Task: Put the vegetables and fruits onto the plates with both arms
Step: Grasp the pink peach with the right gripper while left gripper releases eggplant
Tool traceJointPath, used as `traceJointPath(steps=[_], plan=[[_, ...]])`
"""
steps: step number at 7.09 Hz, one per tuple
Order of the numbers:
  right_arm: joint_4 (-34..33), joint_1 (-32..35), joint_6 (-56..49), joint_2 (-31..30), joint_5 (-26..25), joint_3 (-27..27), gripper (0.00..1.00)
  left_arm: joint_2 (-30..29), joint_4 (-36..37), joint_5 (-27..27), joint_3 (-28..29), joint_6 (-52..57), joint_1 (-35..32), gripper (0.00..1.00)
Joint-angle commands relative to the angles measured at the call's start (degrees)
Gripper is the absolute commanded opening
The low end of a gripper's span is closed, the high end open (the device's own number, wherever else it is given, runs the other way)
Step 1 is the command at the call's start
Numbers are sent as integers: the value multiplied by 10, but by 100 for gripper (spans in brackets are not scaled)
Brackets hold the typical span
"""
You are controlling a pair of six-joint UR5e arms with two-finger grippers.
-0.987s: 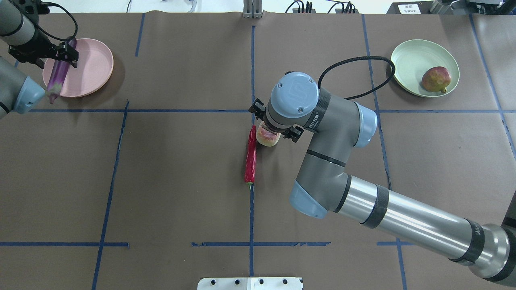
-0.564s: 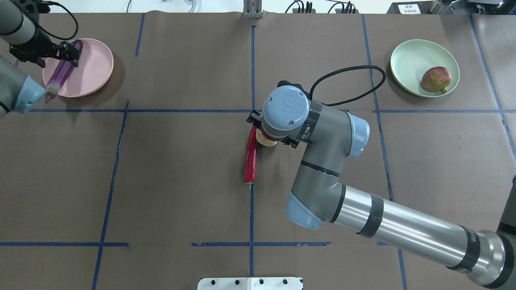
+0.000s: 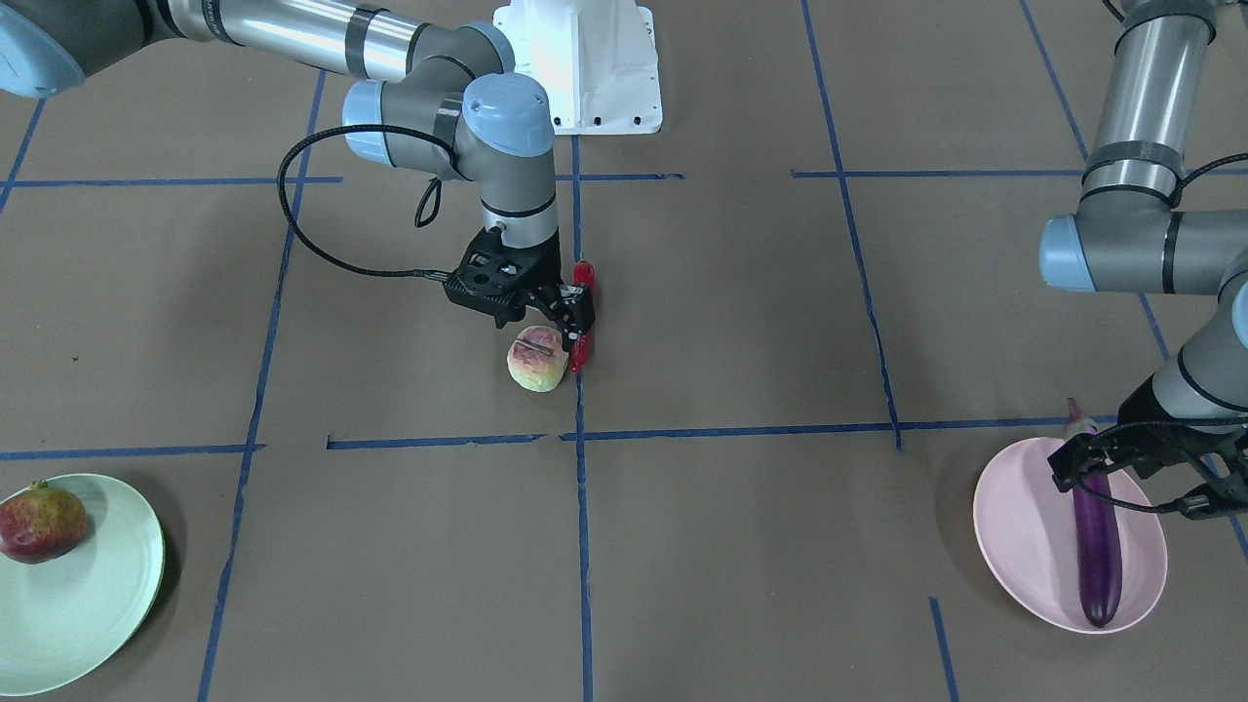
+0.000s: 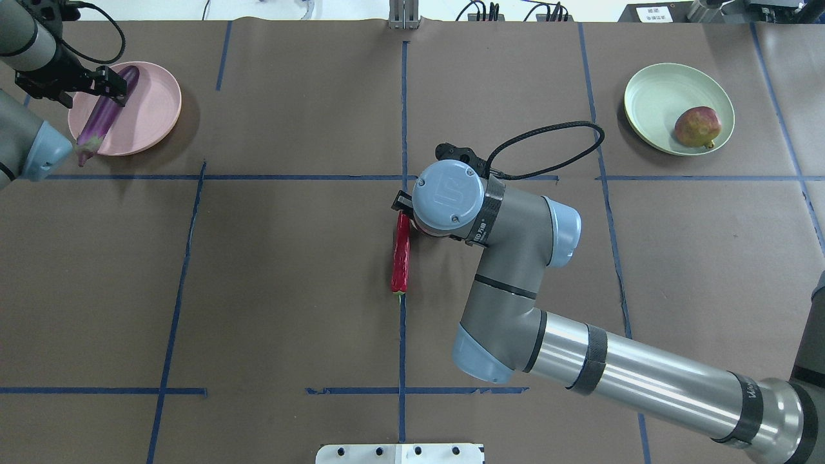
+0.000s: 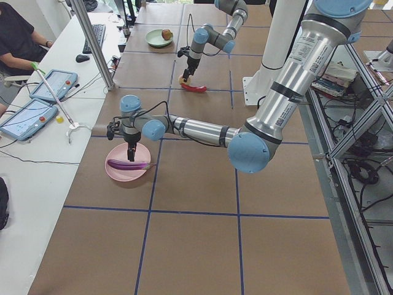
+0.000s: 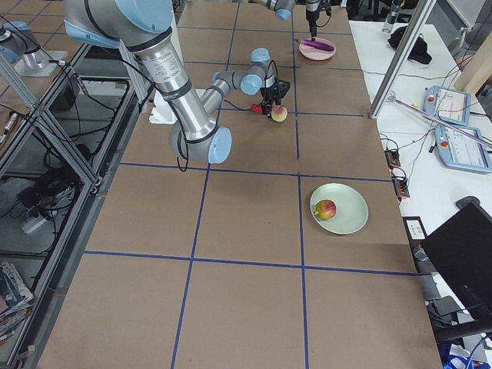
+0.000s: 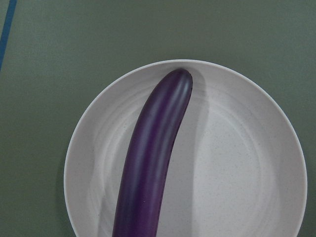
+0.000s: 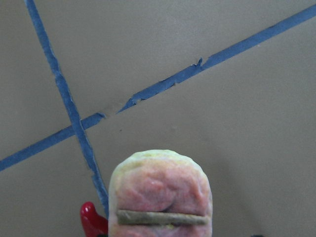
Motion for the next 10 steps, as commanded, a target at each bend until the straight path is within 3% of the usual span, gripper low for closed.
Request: traceJointPath(steps=[1, 4, 5, 6, 7, 8, 9, 10], plan=[[1, 0, -16, 8, -13, -5, 99, 2, 0, 0, -5, 0, 0, 100], [2, 0, -27, 5, -12, -18, 99, 7, 3, 0, -20, 0, -2, 100], [3, 0, -26, 6, -13, -19, 92, 7, 3, 0, -21, 0, -2, 100], [3, 0, -28, 7, -13, -20, 48, 8, 8, 0, -33, -1, -3, 100], [3, 0, -28, 7, -13, -21, 32, 15, 11, -1, -42, -1, -3, 100], [4, 3, -43, 4, -12, -16, 3, 18, 11, -1, -53, -3, -1, 100], [2, 25, -57, -3, -11, -7, 3, 13, 3, -31, -67, -87, 18, 100], [4, 63, -83, -13, -5, -2, 3, 16, 5, -44, -128, -137, 71, 100]])
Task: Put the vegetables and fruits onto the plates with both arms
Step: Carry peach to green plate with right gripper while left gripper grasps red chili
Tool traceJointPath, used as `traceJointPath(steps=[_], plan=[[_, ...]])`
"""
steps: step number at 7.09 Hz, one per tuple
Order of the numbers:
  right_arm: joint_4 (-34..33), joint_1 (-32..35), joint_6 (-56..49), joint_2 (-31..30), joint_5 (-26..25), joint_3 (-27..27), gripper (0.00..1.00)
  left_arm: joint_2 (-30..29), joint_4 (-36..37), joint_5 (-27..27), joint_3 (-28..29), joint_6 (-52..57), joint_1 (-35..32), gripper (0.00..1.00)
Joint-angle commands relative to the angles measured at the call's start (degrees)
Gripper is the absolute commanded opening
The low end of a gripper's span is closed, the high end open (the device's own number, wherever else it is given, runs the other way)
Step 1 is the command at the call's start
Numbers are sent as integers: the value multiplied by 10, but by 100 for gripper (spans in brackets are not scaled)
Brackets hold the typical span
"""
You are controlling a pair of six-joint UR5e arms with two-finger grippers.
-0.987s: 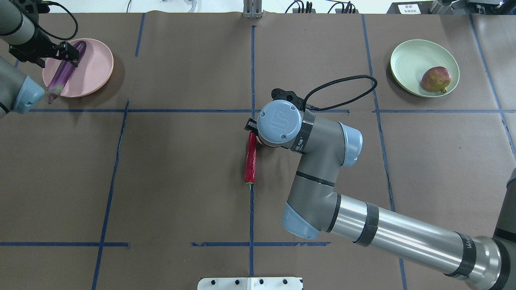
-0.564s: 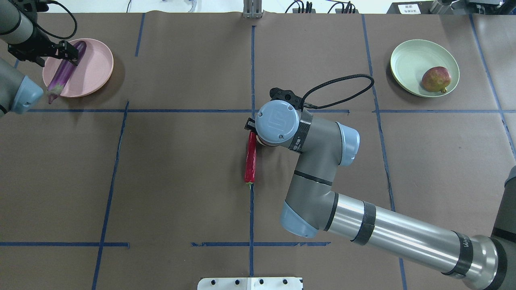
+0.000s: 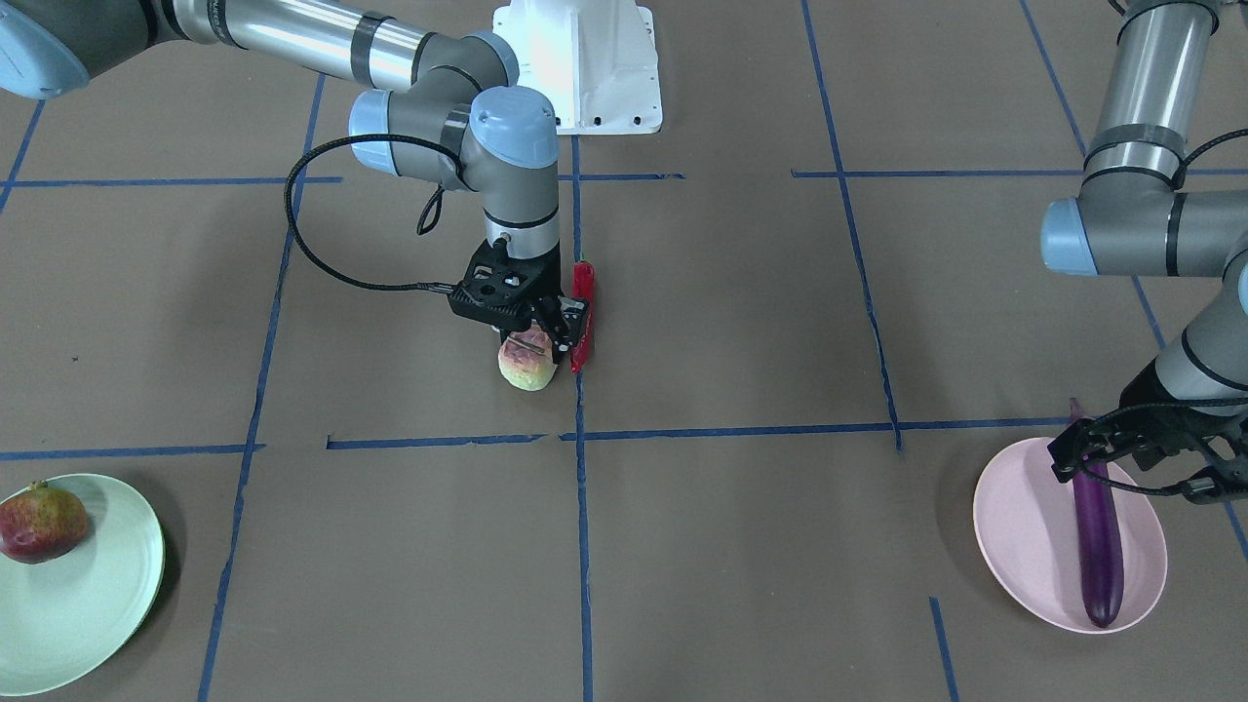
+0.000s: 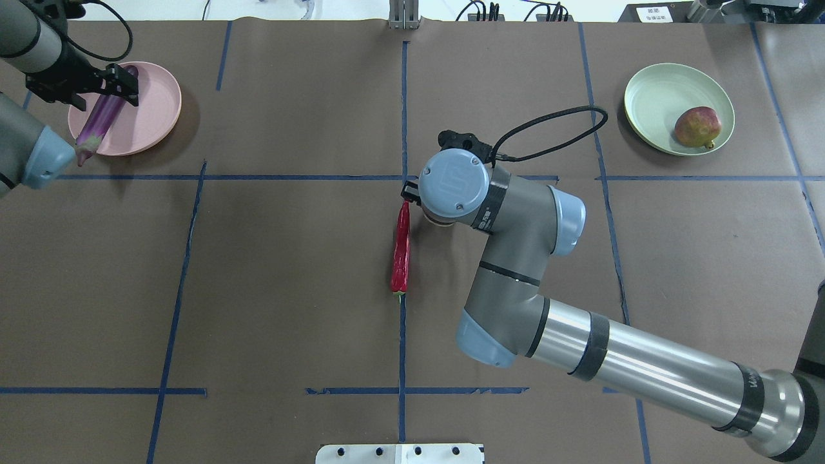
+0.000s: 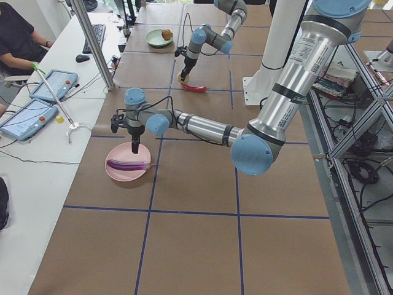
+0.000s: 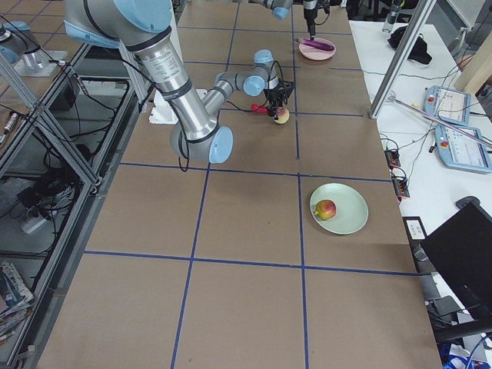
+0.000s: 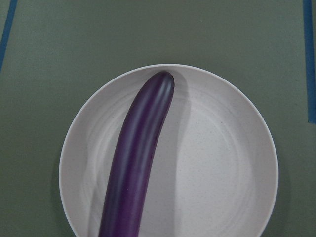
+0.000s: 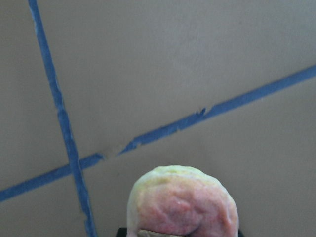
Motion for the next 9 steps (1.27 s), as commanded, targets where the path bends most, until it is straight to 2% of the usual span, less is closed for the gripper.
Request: traceJointPath(steps=[1, 3, 4, 5, 6, 7, 8, 9], plan=[[-1, 84, -104, -24, 18, 9, 3, -7, 1, -17, -81, -70, 103, 100], [0, 183, -244, -69, 47, -2, 3, -74, 4, -15, -90, -69, 182, 100], [2, 223, -299, -72, 52, -40, 3, -98, 5, -4, -88, -69, 212, 100], [3, 256, -338, -73, 53, -90, 3, -109, 5, 42, -88, -69, 242, 100], [12, 278, -363, -72, 52, -129, 3, -126, 6, 88, -81, -70, 279, 100], [55, 292, -378, -73, 52, -179, 3, -146, 15, 114, -68, -70, 295, 100], [95, 297, -379, -72, 50, -223, 3, -161, 16, 116, -52, -84, 300, 98], [99, 298, -379, -72, 49, -234, 3, -193, 16, 134, -17, -117, 324, 98]])
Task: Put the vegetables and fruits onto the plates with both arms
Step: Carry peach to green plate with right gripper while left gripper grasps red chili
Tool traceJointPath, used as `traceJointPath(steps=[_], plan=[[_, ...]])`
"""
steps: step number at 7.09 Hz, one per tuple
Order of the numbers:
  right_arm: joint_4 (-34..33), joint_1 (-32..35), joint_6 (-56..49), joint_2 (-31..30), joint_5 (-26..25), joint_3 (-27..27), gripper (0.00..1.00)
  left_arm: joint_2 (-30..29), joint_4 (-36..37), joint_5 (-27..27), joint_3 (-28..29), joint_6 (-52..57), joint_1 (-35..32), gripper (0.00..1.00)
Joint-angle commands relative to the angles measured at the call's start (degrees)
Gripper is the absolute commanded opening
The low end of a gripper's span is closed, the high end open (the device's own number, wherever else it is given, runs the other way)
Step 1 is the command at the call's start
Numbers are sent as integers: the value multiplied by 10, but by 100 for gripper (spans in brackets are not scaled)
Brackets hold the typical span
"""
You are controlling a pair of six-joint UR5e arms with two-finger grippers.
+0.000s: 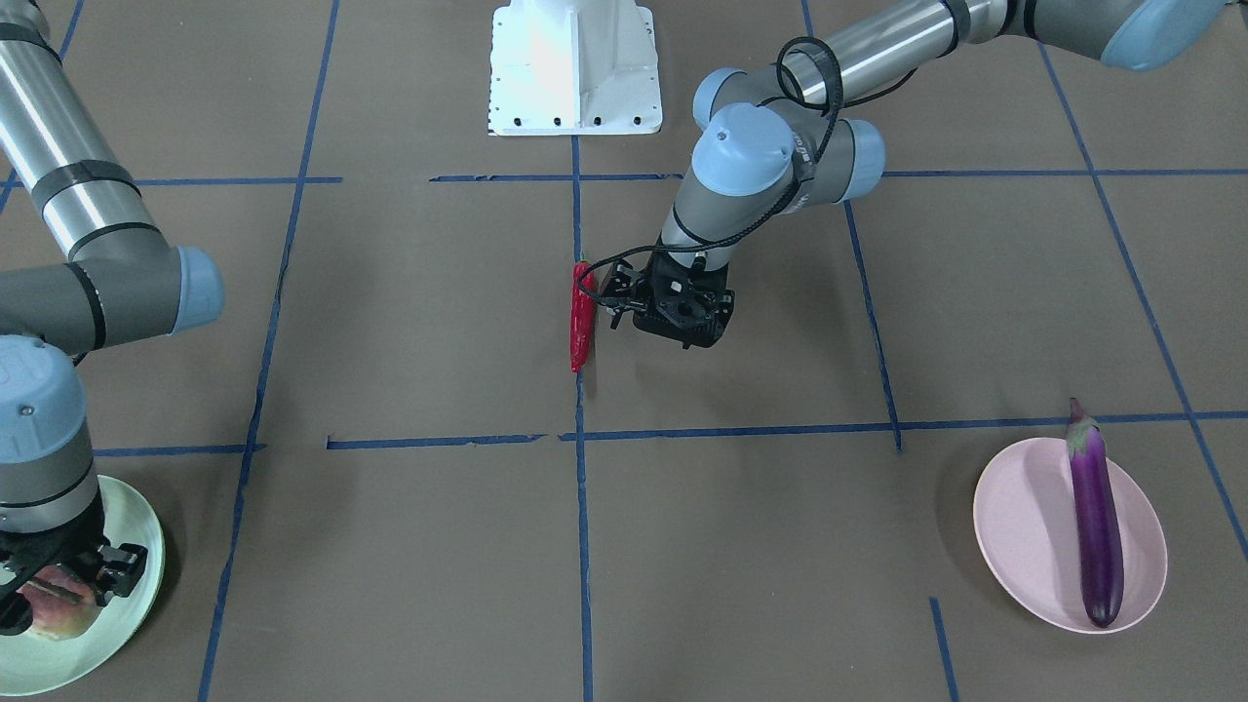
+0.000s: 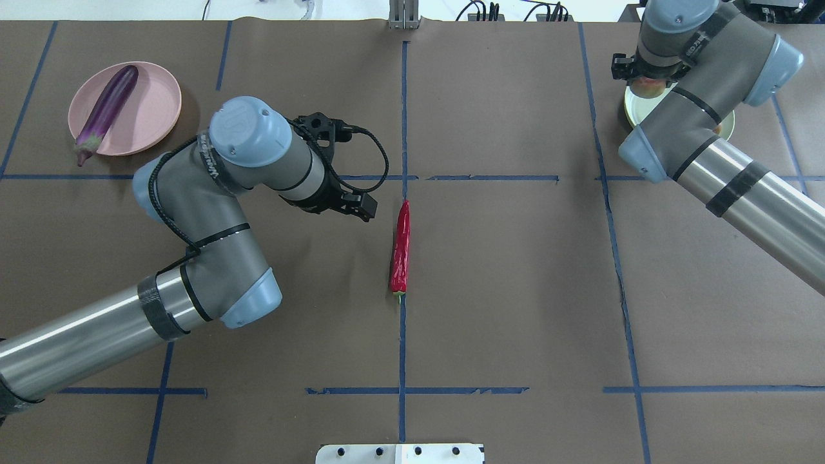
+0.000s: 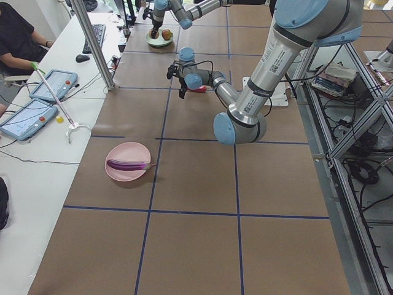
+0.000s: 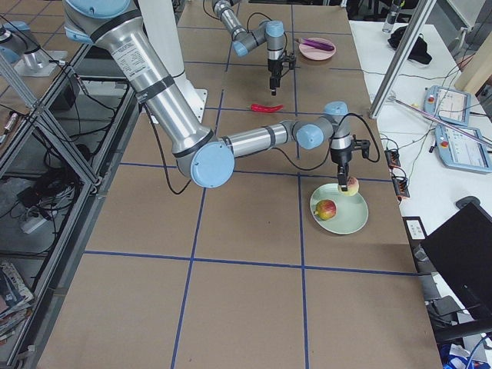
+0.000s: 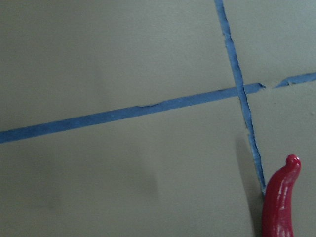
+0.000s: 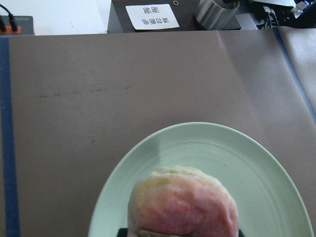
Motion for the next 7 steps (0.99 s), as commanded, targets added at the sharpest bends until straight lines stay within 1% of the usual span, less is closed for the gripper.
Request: traceJointPath(steps=[1, 2, 3, 4, 5, 6, 7], plan=[[22, 6, -8, -2, -2, -33, 4, -61, 1, 41, 60, -33, 35, 98], [23, 10, -13, -2, -2, -33, 11, -62, 1, 47, 62, -33, 48, 97], [26, 4, -12, -6, -3, -32, 99, -60, 11, 49, 63, -32, 57, 86], [33, 4, -8, -5, -1, -32, 100, -61, 39, 49, 62, -32, 57, 78], [33, 4, -9, -3, 0, -30, 100, -62, 42, 48, 61, -33, 58, 65], [33, 4, -9, -2, 1, -30, 100, -62, 43, 47, 59, -34, 58, 29], [33, 4, -9, -2, 1, -29, 100, -63, 48, 46, 57, -34, 57, 2]])
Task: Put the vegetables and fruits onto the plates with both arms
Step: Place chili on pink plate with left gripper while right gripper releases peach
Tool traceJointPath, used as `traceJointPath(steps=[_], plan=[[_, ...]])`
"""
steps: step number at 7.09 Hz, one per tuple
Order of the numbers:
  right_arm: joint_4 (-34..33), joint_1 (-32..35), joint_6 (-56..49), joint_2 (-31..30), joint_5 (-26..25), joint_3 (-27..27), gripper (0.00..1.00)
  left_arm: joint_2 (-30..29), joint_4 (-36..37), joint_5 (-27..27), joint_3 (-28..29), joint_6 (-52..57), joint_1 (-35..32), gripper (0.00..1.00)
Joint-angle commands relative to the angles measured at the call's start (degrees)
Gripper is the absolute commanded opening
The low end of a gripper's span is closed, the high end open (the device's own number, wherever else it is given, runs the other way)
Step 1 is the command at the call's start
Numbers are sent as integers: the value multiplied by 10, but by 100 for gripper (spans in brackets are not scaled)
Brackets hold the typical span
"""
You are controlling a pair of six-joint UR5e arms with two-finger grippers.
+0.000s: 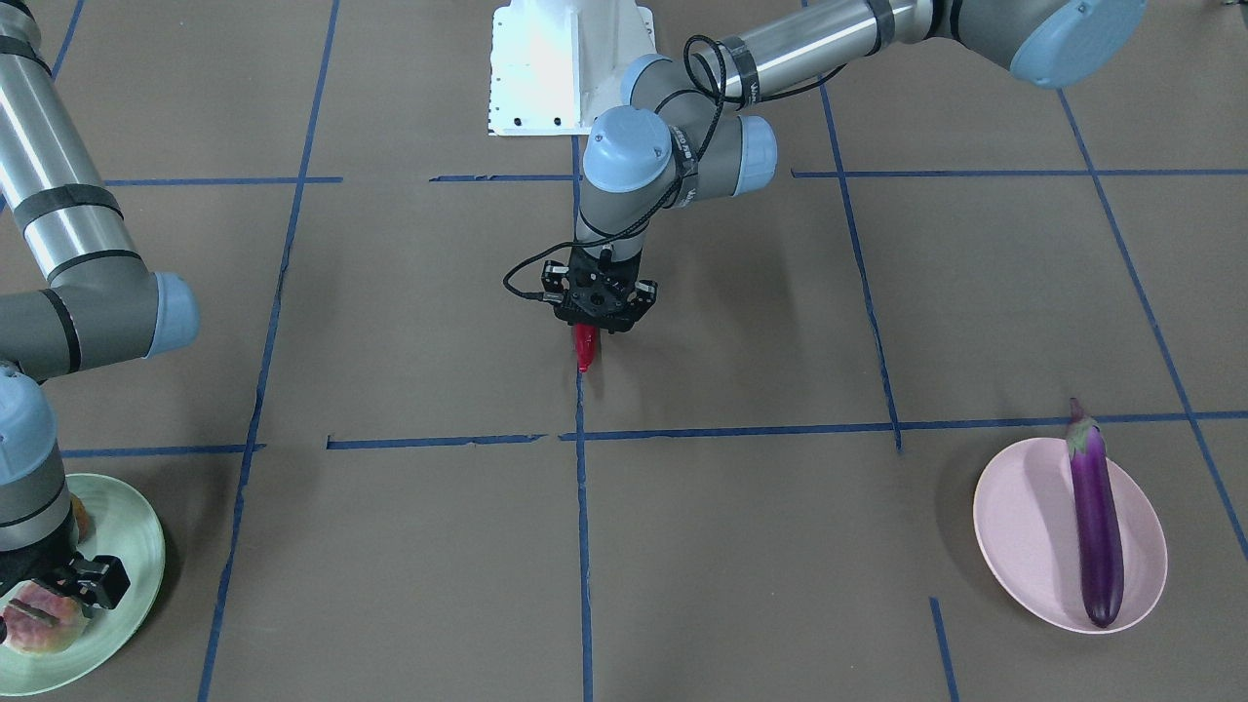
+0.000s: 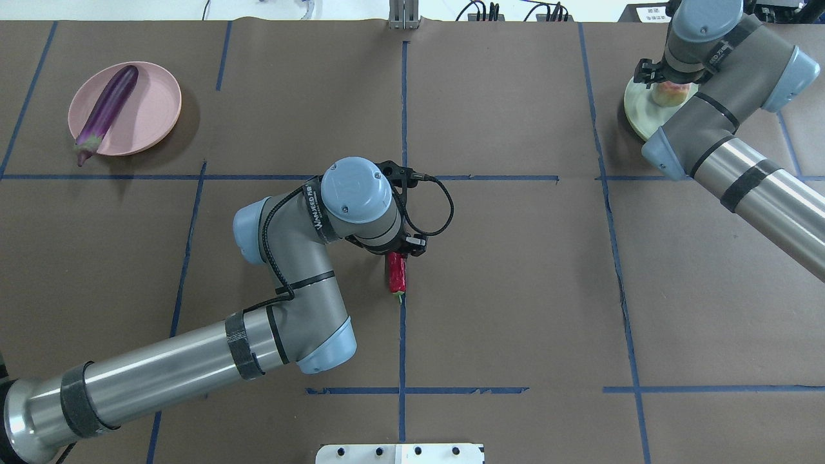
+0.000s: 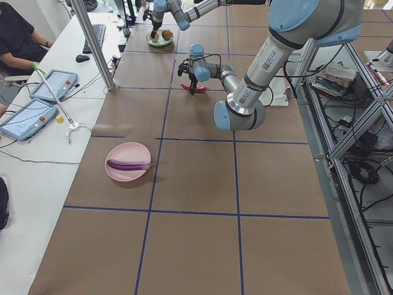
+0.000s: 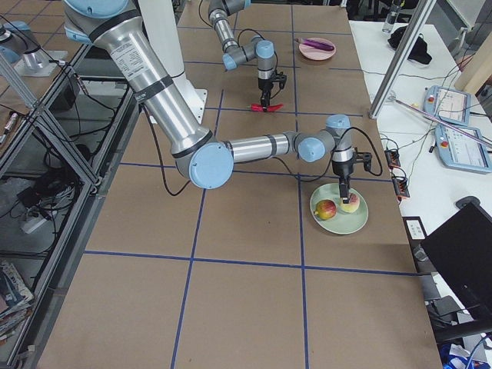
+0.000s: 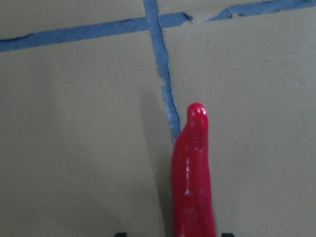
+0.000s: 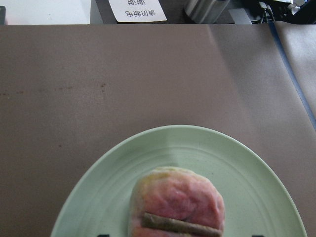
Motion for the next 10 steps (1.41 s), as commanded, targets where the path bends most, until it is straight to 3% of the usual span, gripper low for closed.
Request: traceJointPath(steps=[1, 3, 5, 6, 7, 9, 10], plan=[[1, 0, 0, 1, 1, 1, 100, -1, 6, 0, -4, -1, 0, 0], [0, 2, -1, 3, 5, 22, 100, 3, 22, 0, -46, -46, -32, 0], [7, 23, 6, -15, 127, 102, 100, 69, 18, -2, -79, -92, -130, 0], [4, 49, 5, -49, 220, 153, 100, 103, 5, -7, -73, -23, -191, 0], [3, 66, 6, -81, 278, 202, 100, 109, 3, -28, -42, 74, -242, 0], [1, 67, 6, -147, 285, 291, 100, 110, -19, -123, 92, 243, -350, 1], [1, 67, 7, -154, 285, 299, 100, 110, -33, -137, 144, 291, -370, 2]])
